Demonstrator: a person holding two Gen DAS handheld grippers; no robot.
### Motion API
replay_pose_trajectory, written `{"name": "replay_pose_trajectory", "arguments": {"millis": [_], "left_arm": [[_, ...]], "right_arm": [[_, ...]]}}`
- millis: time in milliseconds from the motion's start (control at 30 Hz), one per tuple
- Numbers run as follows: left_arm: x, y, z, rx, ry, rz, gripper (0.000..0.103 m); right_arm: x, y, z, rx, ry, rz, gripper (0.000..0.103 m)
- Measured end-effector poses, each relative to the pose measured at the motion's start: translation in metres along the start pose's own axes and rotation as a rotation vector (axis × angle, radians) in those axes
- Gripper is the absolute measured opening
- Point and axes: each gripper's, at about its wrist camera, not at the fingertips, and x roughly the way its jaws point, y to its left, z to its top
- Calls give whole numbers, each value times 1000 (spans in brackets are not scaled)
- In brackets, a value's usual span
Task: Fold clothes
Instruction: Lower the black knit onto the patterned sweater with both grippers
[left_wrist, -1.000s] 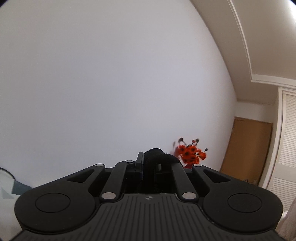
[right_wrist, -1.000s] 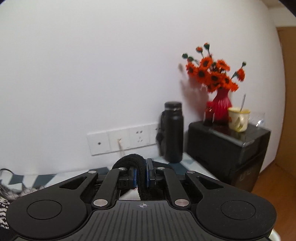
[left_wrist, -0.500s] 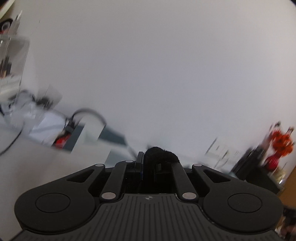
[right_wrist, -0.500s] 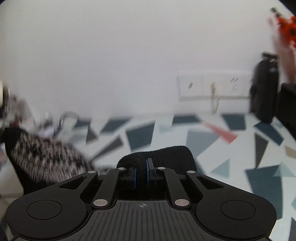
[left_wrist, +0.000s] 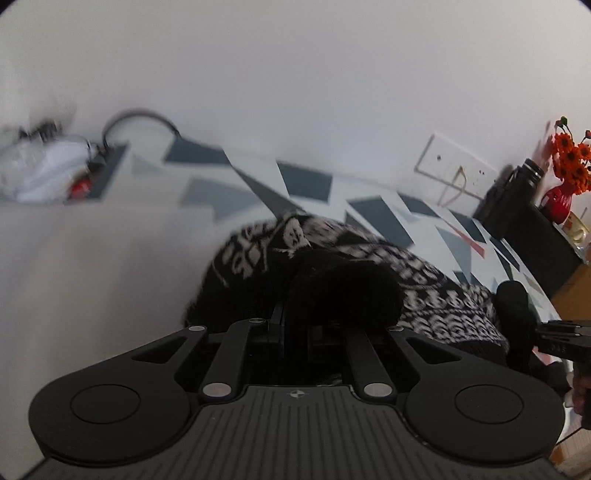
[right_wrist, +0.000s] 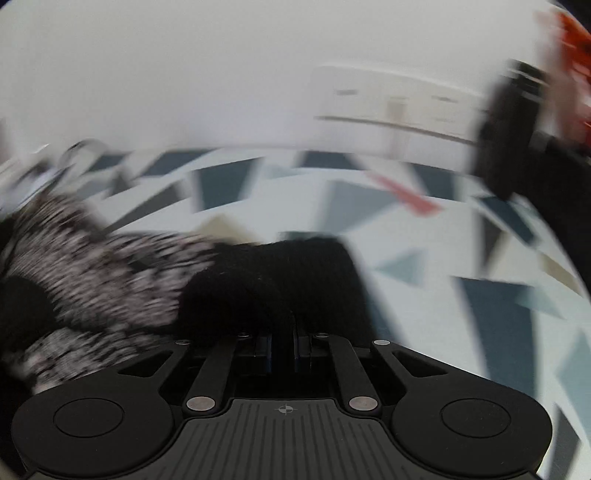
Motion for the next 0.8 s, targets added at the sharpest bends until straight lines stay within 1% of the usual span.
{"name": "replay_pose_trajectory", "arguments": {"millis": [33,133,167,267,333,433,500,567,633,667,700,800], "left_arm": [[4,-1,-2,-26,11,-16,10],[13,-12,-3,-12,40,-16,10],[16,-16,-2,-8,53,-30,10],[25,-30,-1,1,98,-95,10],[35,-51,-6,49,134,-153,11],[46,-77,-11,78,166,-228,13],[48,-83,-11,40,158,-272,14],[41,-83,-9,22,120,-297,13],[29,-77,-3,7,69,-292,13],[24,-73,0,-1,44,-287,13],[18,-69,3,-9,18,-283,13],[6,-51,11,-53,-47,-222,13]], "right_arm": [[-3,-13,0,46,-10,-40,7],[-13,-62,1,186,-28,-141,7],[-15,-76,2,213,-29,-165,7],[-30,-104,8,240,-65,-230,7],[-42,-116,11,264,-104,-255,7],[-51,-118,14,246,-141,-221,7],[-54,-107,14,184,-151,-144,8],[-53,-89,11,94,-147,-49,8],[-47,-70,7,8,-120,35,8],[-39,-61,5,-25,-85,46,8],[-31,-52,2,-55,-51,54,8],[-2,-38,-9,-84,25,13,8]]}}
